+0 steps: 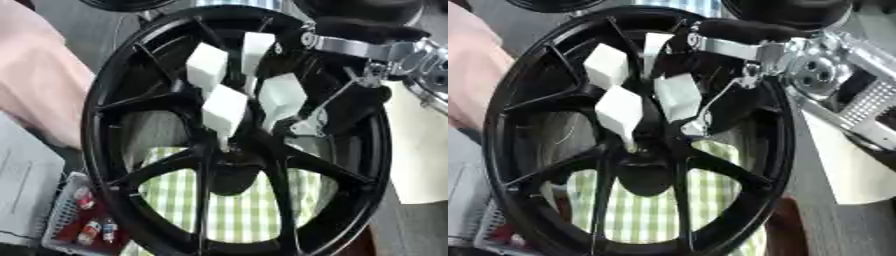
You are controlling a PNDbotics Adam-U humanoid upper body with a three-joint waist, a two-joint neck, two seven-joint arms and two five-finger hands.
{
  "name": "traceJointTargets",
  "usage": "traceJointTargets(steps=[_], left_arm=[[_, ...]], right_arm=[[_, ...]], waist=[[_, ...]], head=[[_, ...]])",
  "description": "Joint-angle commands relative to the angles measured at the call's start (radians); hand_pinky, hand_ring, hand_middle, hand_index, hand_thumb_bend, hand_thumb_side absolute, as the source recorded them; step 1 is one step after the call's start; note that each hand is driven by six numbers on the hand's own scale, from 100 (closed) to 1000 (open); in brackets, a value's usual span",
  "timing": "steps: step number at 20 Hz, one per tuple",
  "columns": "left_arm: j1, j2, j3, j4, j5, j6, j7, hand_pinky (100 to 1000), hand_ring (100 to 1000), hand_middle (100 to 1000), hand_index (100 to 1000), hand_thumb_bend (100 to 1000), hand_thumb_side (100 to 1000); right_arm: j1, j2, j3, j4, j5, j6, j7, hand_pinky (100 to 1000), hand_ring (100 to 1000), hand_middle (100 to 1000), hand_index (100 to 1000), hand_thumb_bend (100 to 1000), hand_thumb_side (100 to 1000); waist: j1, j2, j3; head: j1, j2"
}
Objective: Pull the pin out of the wheel hub.
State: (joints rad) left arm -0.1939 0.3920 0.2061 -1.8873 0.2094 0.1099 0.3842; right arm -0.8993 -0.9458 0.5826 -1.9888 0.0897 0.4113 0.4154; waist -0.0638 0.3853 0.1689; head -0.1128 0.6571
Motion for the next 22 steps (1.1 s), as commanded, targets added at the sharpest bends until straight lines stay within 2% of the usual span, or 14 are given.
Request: traceJointTargets(steps=[1,6,11,18,22], left_arm=[[-0.006,0.012,0.003,-0.016,-0.004,-0.002,-0.005,739,767,716,686,354,733],[-0.005,0.011,0.003,-0.016,-0.003,-0.001,-0.006,739,767,716,686,353,734],[-0.005,0.01,0.003,-0.016,-0.003,-0.001,-0.006,740,767,717,686,349,737],[-0.005,0.01,0.004,-0.015,-0.003,-0.001,-0.006,741,768,718,687,346,738],[-0.005,0.01,0.004,-0.015,-0.003,-0.001,-0.006,742,768,718,687,345,739]], right_arm=[[-0.006,-0.025,-0.02,-0.005,0.016,0.01,0.001,800,747,649,753,456,126],[-0.003,-0.02,-0.017,0.007,0.012,0.007,0.003,798,745,645,749,444,116],[-0.005,-0.014,-0.015,0.009,-0.006,0.012,0.003,782,718,614,722,369,100],[-0.008,-0.01,-0.014,0.005,-0.049,0.026,0.003,766,663,470,645,214,100],[-0.008,-0.012,-0.02,0.0,-0.087,0.036,-0.013,761,641,427,606,164,100]], waist=[[0.004,-0.015,0.002],[0.003,-0.014,0.003],[0.002,-0.013,0.003],[0.002,-0.013,0.004],[0.002,-0.015,0.003]], head=[[-0.004,-0.016],[-0.003,-0.016],[-0.001,-0.016],[0.0,-0.015],[0.001,-0.015]])
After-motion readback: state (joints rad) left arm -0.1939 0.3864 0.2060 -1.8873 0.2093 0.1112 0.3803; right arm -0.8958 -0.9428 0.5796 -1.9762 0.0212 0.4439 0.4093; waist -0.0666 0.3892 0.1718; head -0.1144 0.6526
